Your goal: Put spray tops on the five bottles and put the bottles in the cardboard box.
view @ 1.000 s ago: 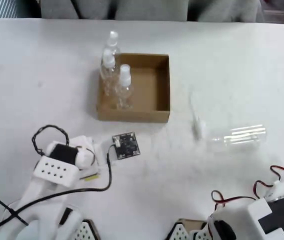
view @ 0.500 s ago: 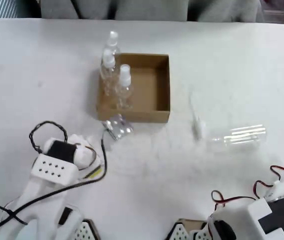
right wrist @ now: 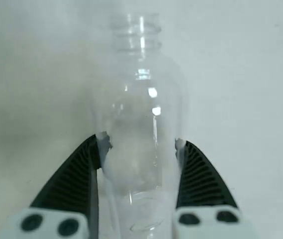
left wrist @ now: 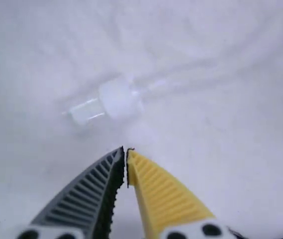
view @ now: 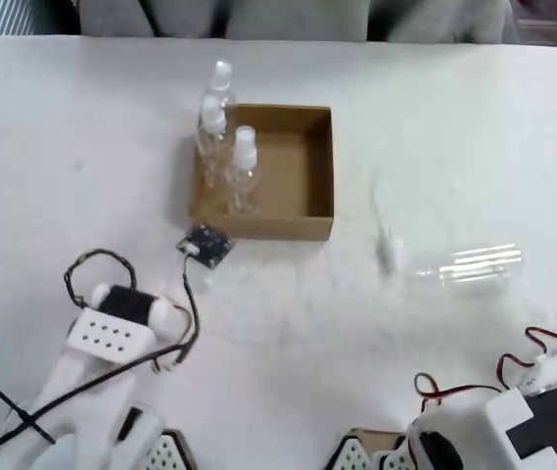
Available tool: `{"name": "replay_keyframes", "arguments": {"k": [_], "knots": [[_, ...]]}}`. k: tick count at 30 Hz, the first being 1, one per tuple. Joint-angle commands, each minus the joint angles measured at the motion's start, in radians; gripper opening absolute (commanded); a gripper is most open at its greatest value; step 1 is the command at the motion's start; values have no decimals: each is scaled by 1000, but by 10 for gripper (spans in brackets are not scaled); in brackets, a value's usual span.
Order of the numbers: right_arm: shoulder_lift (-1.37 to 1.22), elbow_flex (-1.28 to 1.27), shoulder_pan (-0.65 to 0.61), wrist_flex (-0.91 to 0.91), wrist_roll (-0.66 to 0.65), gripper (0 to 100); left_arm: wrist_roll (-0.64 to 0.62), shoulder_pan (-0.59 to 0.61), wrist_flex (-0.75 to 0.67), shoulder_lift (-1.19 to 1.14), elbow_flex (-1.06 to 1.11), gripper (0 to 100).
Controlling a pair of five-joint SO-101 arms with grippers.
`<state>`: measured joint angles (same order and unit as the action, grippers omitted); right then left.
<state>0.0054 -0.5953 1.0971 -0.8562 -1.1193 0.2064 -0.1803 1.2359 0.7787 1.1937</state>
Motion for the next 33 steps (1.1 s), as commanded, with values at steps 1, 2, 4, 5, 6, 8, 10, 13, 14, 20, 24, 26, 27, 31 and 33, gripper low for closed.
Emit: {"name": "replay_keyframes", "arguments": {"k": [1, 2, 4, 5, 6, 8, 10, 13, 14, 20, 24, 26, 27, 31, 33], "knots": [[10, 6, 7, 18, 2, 15, -29, 47, -112, 22, 58, 20], [10, 6, 7, 18, 2, 15, -29, 56, -147, 22, 81, 20], [10, 6, 7, 18, 2, 15, -29, 76, -187, 22, 109, 20], [10, 6, 5, 18, 2, 15, -29, 90, -193, 22, 110, 20], [10, 6, 5, 18, 2, 15, -29, 104, -196, 22, 110, 20], [10, 6, 4, 18, 2, 15, -29, 127, -201, 21, 109, 20], [10, 5, 4, 15, 2, 15, -29, 137, -203, 21, 107, 20], [10, 5, 5, 15, 2, 15, -48, 157, -224, 13, 86, 20], [10, 5, 7, 13, 2, 15, -66, 166, -224, -1, 71, 20], [8, 5, 8, 16, 2, 15, -94, 185, -224, -257, -78, 20], [8, 5, 8, 18, 0, 15, -163, 185, -290, -455, -189, 20], [8, 5, 10, 18, 0, 15, -201, 177, -322, -513, -232, 20], [8, 5, 10, 18, 0, 15, -215, 173, -334, -530, -249, 20], [8, 5, 8, 18, 0, 15, -287, 128, -374, -542, -299, 20], [8, 5, 7, 18, 0, 15, -322, 104, -399, -542, -318, 20]]}}
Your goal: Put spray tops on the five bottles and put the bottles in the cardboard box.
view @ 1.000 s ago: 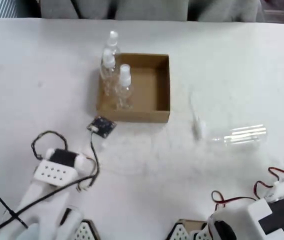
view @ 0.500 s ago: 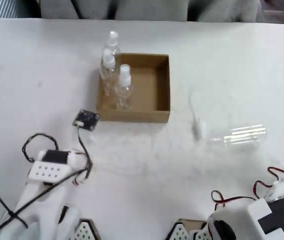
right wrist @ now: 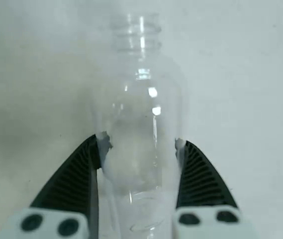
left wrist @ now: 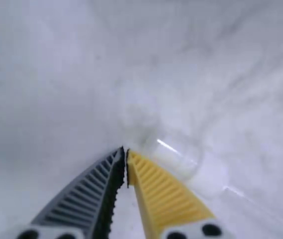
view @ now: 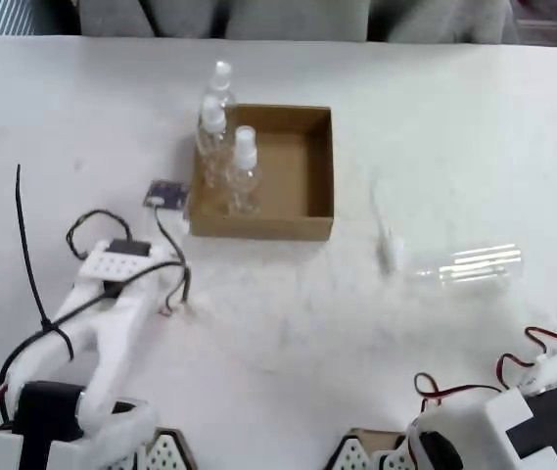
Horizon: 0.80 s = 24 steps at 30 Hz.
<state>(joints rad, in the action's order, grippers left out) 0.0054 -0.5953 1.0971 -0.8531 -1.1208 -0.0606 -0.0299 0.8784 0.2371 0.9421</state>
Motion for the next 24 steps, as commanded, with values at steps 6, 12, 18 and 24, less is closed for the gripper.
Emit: {"name": "replay_keyframes", "arguments": {"k": [6, 12, 18, 24], "knots": [[8, 6, 1, 16, 2, 15, -153, -163, -97, -8, -81, 20], [8, 6, -1, 16, 2, 15, -207, -234, -101, 1, -80, 20], [8, 6, -2, 16, 2, 15, -207, -232, -77, 156, -66, 20], [8, 9, -2, 16, 2, 15, -264, -239, 21, 464, 9, 21]]}}
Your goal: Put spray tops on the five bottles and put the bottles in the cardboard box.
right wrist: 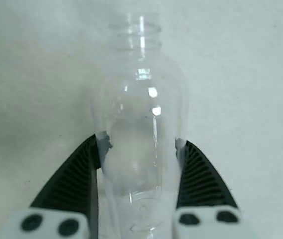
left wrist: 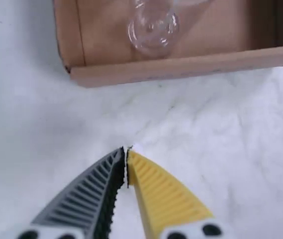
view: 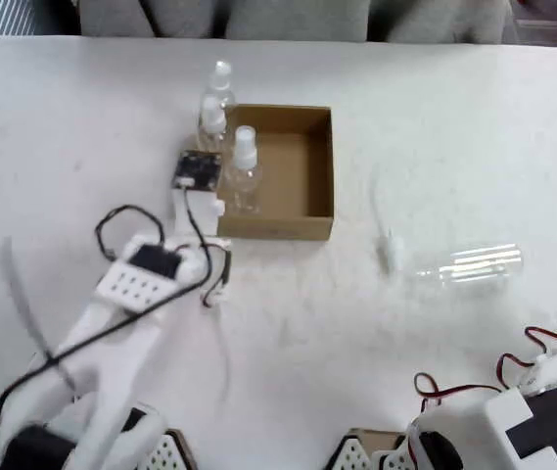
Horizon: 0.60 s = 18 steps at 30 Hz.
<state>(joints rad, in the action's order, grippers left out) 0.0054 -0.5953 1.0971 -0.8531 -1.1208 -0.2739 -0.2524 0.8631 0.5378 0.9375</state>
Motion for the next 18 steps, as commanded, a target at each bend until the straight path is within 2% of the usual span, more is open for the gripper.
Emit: {"name": "replay_keyframes", "arguments": {"k": [1, 3, 7, 9, 15, 18], "knots": [[8, 9, -2, 16, 2, 15, -68, -19, 38, 208, 34, 23], [10, 9, -2, 16, 2, 15, -71, -27, 28, 272, 84, 57], [10, 8, -2, 16, 2, 15, -81, -28, 32, 302, 141, 218], [10, 6, -2, 16, 2, 15, -81, -27, 32, 302, 161, 254], [10, 6, -2, 16, 2, 15, -81, -24, 29, 291, 172, 172], [10, 6, -2, 15, 2, 15, -81, -24, 6, 206, 167, 171]]}}
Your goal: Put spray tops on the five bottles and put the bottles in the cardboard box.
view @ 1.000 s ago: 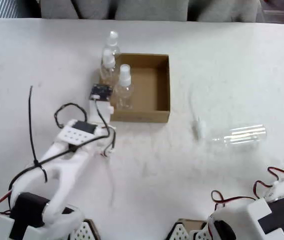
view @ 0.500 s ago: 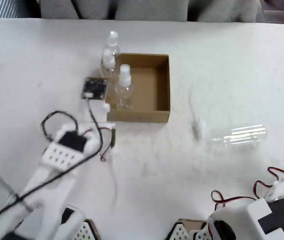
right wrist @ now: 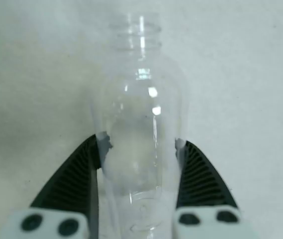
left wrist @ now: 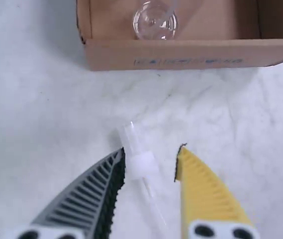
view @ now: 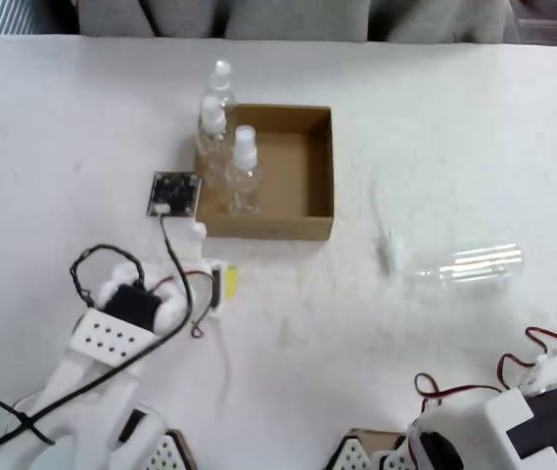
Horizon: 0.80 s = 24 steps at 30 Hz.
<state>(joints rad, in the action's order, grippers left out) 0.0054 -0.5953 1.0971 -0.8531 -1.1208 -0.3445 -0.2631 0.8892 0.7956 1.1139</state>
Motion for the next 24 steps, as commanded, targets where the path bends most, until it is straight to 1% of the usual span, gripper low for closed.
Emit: {"name": "replay_keyframes", "arguments": {"k": [1, 4, 7, 10, 14, 24], "knots": [[10, 6, -2, 13, 2, 15, -11, -13, -34, -93, -12, 170], [10, 5, -2, 12, 2, 15, -11, -13, -71, -213, -34, 167], [10, 5, -2, 12, 2, 15, -14, -13, -75, -289, -61, 165], [10, 5, -2, 12, 2, 15, -49, -21, -74, -297, -66, 165], [8, 5, -2, 12, 2, 15, -61, -21, -71, -305, -66, 168], [8, 5, -2, 12, 2, 15, -61, -21, -106, -308, -64, 166]]}}
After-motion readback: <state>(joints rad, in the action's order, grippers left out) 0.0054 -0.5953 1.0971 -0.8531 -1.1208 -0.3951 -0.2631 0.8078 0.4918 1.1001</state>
